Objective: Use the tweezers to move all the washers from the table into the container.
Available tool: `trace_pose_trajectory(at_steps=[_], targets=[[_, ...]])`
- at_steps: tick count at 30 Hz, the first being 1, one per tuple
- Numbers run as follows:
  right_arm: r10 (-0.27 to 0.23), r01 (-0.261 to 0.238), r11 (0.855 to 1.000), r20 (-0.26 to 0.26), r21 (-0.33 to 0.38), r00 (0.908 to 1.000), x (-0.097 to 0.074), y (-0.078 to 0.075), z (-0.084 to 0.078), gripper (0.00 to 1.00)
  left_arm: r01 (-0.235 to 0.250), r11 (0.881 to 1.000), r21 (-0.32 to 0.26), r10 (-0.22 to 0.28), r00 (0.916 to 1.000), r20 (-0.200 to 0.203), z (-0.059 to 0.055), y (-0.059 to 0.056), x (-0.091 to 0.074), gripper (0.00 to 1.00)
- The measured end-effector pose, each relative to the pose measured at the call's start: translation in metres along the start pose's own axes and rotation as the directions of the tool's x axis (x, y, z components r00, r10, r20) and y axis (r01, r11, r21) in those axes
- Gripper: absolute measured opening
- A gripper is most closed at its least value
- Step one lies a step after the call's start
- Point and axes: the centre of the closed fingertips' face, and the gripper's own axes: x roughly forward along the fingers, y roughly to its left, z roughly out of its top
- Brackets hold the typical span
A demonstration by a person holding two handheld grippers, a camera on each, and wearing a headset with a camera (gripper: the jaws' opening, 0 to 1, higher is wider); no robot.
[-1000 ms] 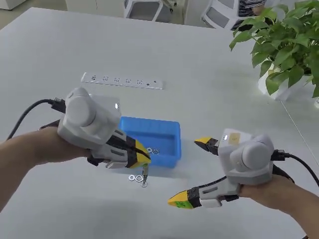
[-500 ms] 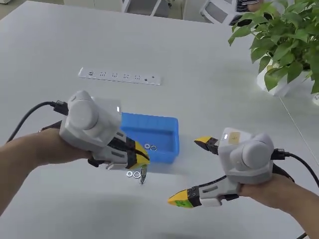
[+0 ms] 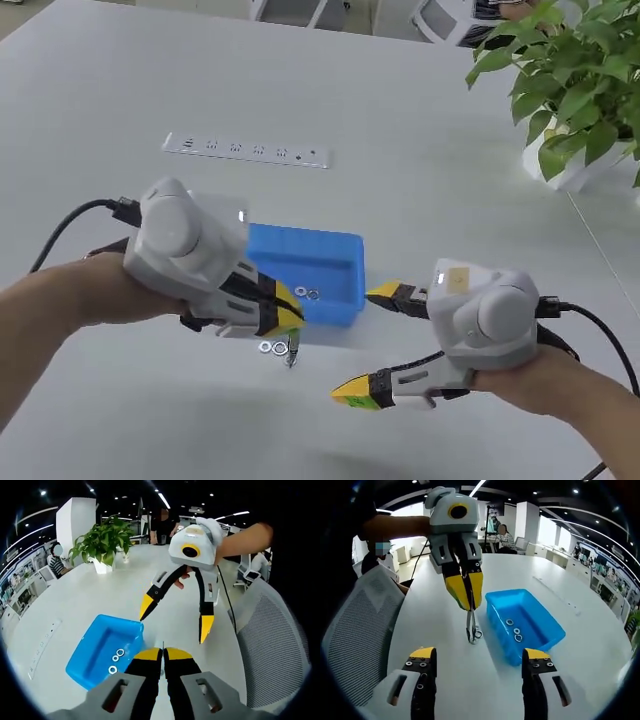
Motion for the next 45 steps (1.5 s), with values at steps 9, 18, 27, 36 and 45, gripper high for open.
trace_pose_trajectory(at_steps=[9,18,27,36,45], targets=[[0.082,-0.082,0.993,-0.012,-0.083,0.9966,0.02,0.006,0.01,0.45,0.017,1.0,0.015,-0.016,0.9997,-0.02,0.002,-0.005,-0.002,0.06],[0.159,-0.166,0.973,-0.052,-0.161,0.9859,0.041,0.013,0.012,0.31,0.02,1.0,0.021,-0.019,0.9992,-0.035,0.0,-0.006,-0.005,0.06],[0.207,-0.221,0.953,-0.084,-0.209,0.9746,0.054,0.017,0.011,0.19,0.026,0.999,0.018,-0.026,0.9991,-0.034,-0.001,-0.004,-0.002,0.06],[0.231,-0.251,0.94,-0.113,-0.229,0.9664,0.062,0.018,0.008,0.12,0.028,0.999,0.017,-0.028,0.9989,-0.038,-0.003,0.0,-0.001,0.06],[0.239,-0.263,0.931,-0.121,-0.252,0.9634,0.062,0.019,0.006,0.09,0.033,0.999,0.014,-0.033,0.9988,-0.036,-0.003,-0.001,0.001,0.06]])
